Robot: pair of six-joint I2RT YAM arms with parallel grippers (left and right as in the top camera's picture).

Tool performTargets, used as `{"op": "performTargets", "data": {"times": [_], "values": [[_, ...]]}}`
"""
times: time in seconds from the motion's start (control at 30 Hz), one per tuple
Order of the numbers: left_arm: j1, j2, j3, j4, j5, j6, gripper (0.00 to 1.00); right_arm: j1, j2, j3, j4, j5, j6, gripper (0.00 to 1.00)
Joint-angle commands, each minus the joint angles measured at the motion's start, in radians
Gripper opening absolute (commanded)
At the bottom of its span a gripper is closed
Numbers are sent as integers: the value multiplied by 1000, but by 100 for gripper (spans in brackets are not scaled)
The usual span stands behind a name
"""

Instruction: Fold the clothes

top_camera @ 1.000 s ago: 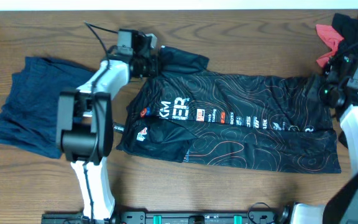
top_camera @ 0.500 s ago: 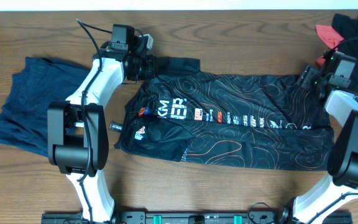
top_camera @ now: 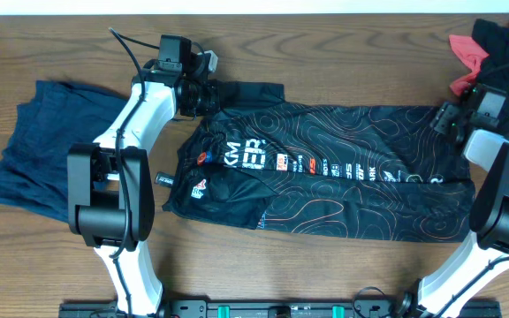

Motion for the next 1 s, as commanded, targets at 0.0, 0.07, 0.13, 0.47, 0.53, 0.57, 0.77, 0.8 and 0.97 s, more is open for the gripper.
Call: {"op": "performTargets", "data": {"times": [0.0, 0.07, 0.13, 0.47, 0.53, 0.57, 0.77, 0.8, 0.97], "values": [[-1, 4, 9, -9, -8, -3, 8, -6, 43, -4, -19, -9, 9, 52], [-1, 4, 9, -14, -8, -3, 8, -5, 43, -4, -30, -9, 10, 23], [-1, 4, 9, -17, -8, -3, 7, -5, 43, -4, -45, -20, 10, 1], [1, -101, 9, -116, 7, -3, 6, -6, -73, 48, -198, -38, 10, 1], [2, -158, 9, -198, 7, -3, 6, -6, -138, 71, -283, -14, 10, 1], [2, -178, 9, -233, 7, -3, 6, -6, -169, 81, -329, -2, 10, 1], [2, -275, 9, -526, 6, 11, 6, -6, -372, 100, -696, 121, 10, 1], [2, -282, 9, -573, 4, 21, 6, -6, -390, 100, -753, 145, 10, 1], [1, -283, 0, -788, -6, 74, 6, -15, -423, 99, -986, 237, 14, 1]]}}
